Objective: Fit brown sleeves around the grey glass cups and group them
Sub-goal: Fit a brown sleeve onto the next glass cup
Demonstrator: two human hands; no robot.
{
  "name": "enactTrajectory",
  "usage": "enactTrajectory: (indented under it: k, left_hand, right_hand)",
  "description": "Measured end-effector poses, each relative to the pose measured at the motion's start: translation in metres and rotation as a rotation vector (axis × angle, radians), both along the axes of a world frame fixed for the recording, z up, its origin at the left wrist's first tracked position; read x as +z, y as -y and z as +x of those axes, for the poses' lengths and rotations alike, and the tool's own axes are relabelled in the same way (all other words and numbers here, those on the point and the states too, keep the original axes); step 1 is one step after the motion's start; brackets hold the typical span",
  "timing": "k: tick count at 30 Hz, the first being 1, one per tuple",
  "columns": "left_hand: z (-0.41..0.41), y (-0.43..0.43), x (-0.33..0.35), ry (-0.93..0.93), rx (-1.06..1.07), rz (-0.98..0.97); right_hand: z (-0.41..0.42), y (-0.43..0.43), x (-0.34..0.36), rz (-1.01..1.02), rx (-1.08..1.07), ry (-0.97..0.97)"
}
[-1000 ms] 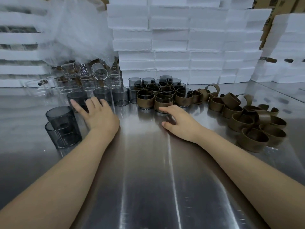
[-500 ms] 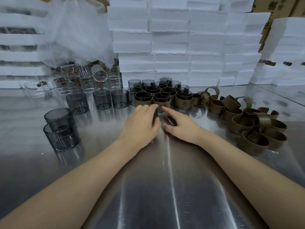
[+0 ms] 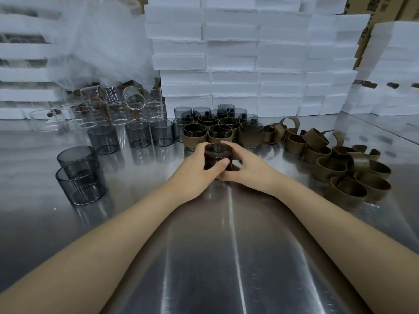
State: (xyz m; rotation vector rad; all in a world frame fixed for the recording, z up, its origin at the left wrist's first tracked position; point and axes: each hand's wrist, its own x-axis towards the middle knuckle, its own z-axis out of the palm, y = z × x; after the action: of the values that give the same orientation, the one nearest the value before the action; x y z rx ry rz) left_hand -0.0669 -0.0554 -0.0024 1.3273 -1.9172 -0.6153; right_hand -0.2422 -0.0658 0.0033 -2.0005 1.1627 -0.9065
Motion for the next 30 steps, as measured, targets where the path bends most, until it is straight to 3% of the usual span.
enactTrajectory:
  k: [14,25,30]
  left_hand:
    - [-0.003,-0.01,0.008,-0.197,-0.202,-0.063]
    - [-0.001,-0.011,0.01,-0.322,-0.235,-0.049]
    - [0.0,-0.008,0.012,-0.405,-0.235,-0.04]
  right_hand:
    - [0.003,-0.004,0.002,-0.294,-0.101,0.056]
    - [0.002,-0.003,0.002,-0.323,-0.055,0.102]
    - [0.001,-0.001,0.002,-0.23,-0.064,0.175]
